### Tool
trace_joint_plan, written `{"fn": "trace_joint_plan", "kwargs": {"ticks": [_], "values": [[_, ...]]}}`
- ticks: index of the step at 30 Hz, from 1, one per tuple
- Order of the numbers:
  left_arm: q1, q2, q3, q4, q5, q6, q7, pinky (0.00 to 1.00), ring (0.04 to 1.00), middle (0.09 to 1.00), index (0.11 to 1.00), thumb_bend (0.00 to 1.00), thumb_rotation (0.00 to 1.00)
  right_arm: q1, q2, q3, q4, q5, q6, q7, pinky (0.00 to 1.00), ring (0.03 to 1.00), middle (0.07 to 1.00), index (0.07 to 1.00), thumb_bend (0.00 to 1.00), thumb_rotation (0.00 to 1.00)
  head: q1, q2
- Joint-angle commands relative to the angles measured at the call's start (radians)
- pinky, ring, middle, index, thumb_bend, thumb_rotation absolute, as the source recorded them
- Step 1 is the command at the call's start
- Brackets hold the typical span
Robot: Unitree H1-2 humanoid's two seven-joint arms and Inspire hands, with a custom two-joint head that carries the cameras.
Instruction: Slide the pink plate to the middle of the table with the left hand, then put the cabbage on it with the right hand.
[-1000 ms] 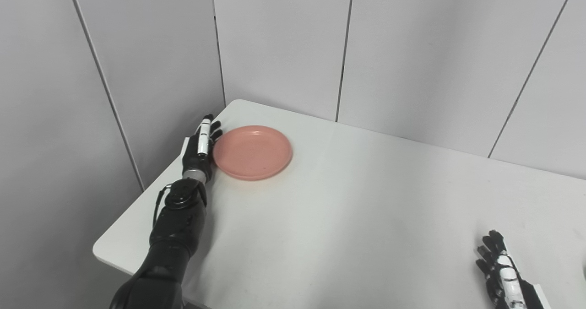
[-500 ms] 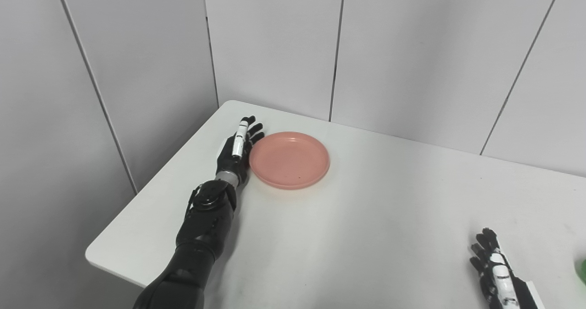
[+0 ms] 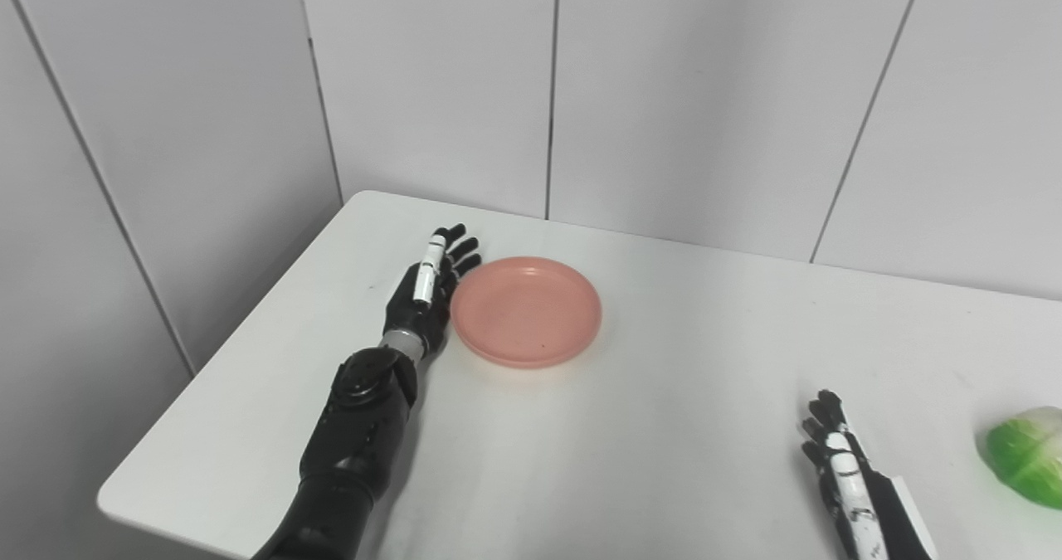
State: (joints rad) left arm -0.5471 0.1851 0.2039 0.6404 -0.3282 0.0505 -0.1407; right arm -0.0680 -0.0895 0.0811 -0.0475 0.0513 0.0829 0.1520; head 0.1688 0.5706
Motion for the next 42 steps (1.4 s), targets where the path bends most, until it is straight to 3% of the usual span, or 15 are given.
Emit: {"fn": "trace_joint_plan", "kwargs": {"ticks": [1,12,17,30,42], "values": [[0.035,-0.015,-0.015,0.005,0.001,0.081,-0.016,0.91,0.929,0.918,0.909,0.34,1.0,0.008,0.013,0.009,-0.009,-0.011,0.018,-0.006,1.0,1.0,1.0,1.0,0.19,1.0,-0.01,0.001],[0.137,-0.082,-0.095,-0.223,-0.013,0.226,-0.061,0.96,0.95,0.95,0.936,0.32,1.0,0.006,0.044,0.028,0.003,-0.04,0.021,-0.027,1.0,1.0,1.0,1.0,0.21,1.0,-0.122,0.014],[0.172,-0.105,-0.113,-0.275,-0.034,0.256,-0.09,0.98,0.964,0.964,0.951,0.31,1.0,0.003,0.053,0.036,0.009,-0.059,0.025,-0.042,1.0,1.0,1.0,1.0,0.22,1.0,-0.148,0.017],[0.248,-0.122,-0.145,-0.325,-0.066,0.253,-0.144,0.91,0.934,0.938,0.923,0.36,1.0,-0.003,0.065,0.045,0.017,-0.069,0.032,-0.049,1.0,1.0,1.0,1.0,0.25,1.0,-0.208,0.029],[0.276,-0.138,-0.135,-0.312,-0.068,0.227,-0.156,0.95,0.941,0.942,0.926,0.38,1.0,-0.008,0.065,0.032,0.037,-0.061,0.012,-0.054,1.0,1.0,1.0,1.0,0.27,1.0,-0.255,0.033]]}}
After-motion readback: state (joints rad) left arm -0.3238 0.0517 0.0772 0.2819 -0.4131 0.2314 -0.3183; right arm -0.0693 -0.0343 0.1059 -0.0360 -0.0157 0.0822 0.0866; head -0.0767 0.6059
